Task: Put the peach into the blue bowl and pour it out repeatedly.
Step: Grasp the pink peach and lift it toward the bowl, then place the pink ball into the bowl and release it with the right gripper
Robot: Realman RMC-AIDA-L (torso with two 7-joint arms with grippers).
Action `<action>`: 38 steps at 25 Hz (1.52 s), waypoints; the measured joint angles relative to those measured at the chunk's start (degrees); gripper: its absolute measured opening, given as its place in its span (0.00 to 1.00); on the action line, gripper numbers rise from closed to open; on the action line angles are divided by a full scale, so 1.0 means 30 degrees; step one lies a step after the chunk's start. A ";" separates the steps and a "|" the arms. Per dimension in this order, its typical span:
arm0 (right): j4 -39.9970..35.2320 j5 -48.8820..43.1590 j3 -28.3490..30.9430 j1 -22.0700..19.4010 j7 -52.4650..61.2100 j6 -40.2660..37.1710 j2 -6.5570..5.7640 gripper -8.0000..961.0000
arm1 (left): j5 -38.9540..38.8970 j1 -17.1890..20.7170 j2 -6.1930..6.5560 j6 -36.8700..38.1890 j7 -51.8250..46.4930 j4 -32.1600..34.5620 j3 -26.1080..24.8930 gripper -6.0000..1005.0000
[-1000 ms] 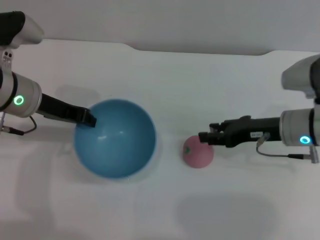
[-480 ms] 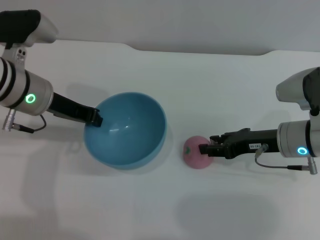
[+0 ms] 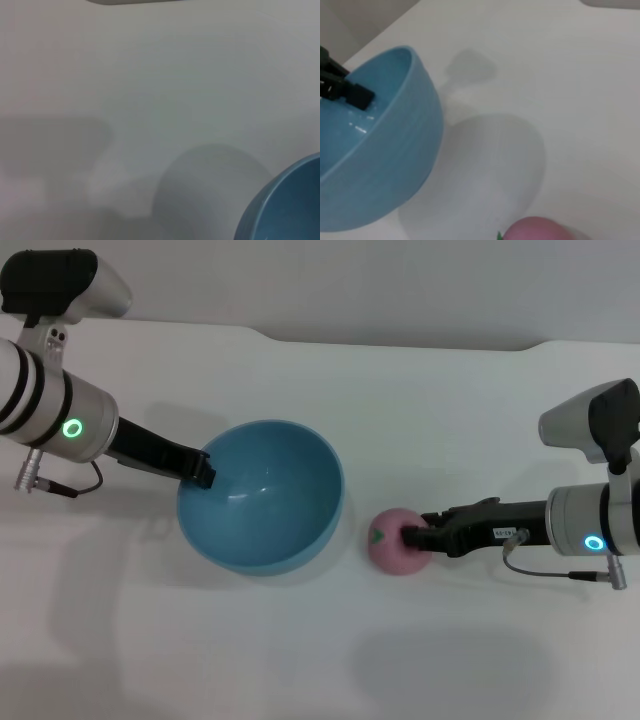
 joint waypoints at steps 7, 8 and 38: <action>-0.1337 0.0513 0.0303 -0.1033 -0.0017 -0.1186 -0.0140 0.28 | -0.0001 -0.0298 0.0001 -0.0002 0.0003 -0.0019 0.0307 0.00; -0.1849 0.0703 0.0303 -0.1393 -0.0014 -0.1487 -0.0160 0.24 | -0.0003 -0.0356 0.0001 0.0000 0.0002 -0.0075 0.0308 0.00; -0.9821 0.0619 -0.0213 -0.2139 0.1805 -1.1406 -0.0333 0.06 | -0.2185 -0.3917 -0.0192 -0.2399 -0.1448 -0.4234 0.6033 0.00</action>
